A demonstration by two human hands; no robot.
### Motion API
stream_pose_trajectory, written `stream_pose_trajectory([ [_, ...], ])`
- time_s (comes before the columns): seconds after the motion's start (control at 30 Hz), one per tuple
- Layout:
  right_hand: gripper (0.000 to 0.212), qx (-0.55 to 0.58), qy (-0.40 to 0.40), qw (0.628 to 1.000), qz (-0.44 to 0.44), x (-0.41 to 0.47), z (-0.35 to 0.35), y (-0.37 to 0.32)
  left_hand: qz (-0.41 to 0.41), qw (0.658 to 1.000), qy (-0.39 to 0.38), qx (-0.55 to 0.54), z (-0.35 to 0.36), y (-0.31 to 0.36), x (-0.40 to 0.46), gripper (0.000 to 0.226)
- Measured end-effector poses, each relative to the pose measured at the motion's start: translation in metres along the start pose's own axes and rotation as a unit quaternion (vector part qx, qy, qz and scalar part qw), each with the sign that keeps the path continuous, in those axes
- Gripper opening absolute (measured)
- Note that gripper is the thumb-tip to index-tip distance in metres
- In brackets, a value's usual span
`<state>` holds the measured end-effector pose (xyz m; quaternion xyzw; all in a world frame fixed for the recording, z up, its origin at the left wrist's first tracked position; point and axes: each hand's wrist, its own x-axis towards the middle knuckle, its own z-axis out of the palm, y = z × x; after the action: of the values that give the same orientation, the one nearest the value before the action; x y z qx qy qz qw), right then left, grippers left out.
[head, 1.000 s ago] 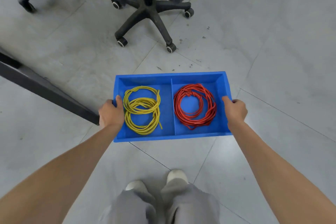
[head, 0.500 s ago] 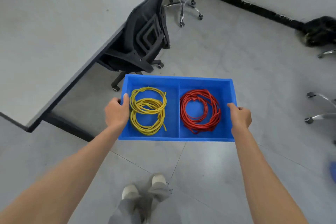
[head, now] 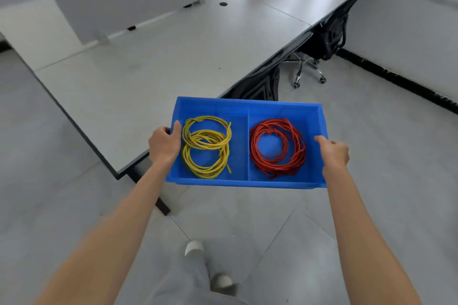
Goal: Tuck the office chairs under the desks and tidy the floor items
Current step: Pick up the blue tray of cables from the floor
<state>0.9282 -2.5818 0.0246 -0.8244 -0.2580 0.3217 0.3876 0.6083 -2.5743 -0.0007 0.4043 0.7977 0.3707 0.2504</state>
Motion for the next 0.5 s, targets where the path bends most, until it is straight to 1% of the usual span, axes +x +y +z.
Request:
stream_pose_trajectory([
  [0.23,0.051,-0.018,-0.103,0.993,-0.056,0.024,0.129,-0.091,-0.048,0.996,0.074,-0.008,-0.038,-0.01,0.113,0.049],
  [0.5,0.048,-0.036,-0.169,0.982,-0.078,0.057,0.259,-0.194,-0.093,0.986,0.132,-0.038,-0.063,-0.001,0.24,0.049],
])
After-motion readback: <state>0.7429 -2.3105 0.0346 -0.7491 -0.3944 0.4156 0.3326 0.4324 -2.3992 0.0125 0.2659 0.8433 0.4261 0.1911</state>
